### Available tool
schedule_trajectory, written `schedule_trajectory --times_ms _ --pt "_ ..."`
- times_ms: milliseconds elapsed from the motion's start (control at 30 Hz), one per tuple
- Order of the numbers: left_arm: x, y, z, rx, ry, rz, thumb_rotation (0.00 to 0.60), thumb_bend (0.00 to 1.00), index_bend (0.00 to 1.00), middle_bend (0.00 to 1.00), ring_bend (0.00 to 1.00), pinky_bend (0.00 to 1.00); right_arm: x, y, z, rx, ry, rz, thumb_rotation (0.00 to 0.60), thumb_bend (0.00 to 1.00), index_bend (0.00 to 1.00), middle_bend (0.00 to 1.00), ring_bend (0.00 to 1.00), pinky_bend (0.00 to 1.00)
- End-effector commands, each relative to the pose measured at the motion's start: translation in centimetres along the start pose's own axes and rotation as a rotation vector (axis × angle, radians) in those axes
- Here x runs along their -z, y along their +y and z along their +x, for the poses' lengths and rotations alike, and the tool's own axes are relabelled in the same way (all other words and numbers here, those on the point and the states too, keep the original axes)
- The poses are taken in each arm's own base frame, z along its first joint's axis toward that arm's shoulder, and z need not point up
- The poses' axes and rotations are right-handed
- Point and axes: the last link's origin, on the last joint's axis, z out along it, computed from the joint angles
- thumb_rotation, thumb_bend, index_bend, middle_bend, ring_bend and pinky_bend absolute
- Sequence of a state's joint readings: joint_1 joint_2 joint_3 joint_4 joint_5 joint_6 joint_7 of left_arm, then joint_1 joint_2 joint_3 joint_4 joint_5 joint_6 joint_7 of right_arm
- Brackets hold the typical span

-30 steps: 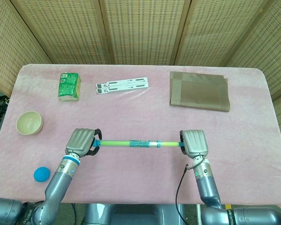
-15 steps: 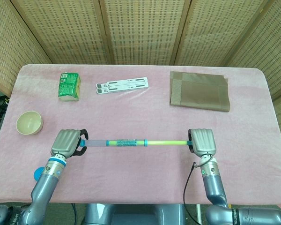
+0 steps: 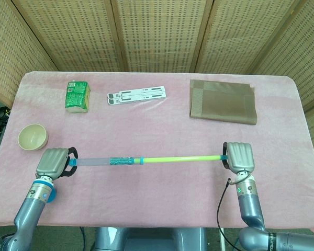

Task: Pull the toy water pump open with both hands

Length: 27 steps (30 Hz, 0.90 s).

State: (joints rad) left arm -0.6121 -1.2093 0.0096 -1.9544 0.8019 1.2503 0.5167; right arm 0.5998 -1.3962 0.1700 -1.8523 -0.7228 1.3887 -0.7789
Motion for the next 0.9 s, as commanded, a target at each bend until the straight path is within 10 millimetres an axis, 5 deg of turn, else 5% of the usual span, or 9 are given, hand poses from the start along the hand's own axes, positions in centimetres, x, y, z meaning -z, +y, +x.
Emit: schedule_trajectory --times_ms 33,767,900 --pt "-0.01 -0.85 -0.26 0.004 -0.008 0.013 0.600 0.41 0.52 0.83 0.76 0.69 -0.04 0.34 0.09 0.000 0.000 -0.008 0.600 0.64 0.87 0.97 0.94 0.63" --pt "-0.13 -1.10 -0.29 0.017 -0.010 0.010 0.600 0.41 0.52 0.83 0.76 0.69 -0.07 0.89 0.71 -0.006 0.004 -0.023 0.600 0.64 0.87 0.97 0.94 0.63" --pt "-0.24 -1.17 -0.19 0.016 -0.009 0.011 0.600 0.40 0.45 0.72 0.69 0.65 -0.01 0.86 0.69 -0.006 -0.004 -0.021 0.600 0.62 0.79 0.92 0.90 0.62"
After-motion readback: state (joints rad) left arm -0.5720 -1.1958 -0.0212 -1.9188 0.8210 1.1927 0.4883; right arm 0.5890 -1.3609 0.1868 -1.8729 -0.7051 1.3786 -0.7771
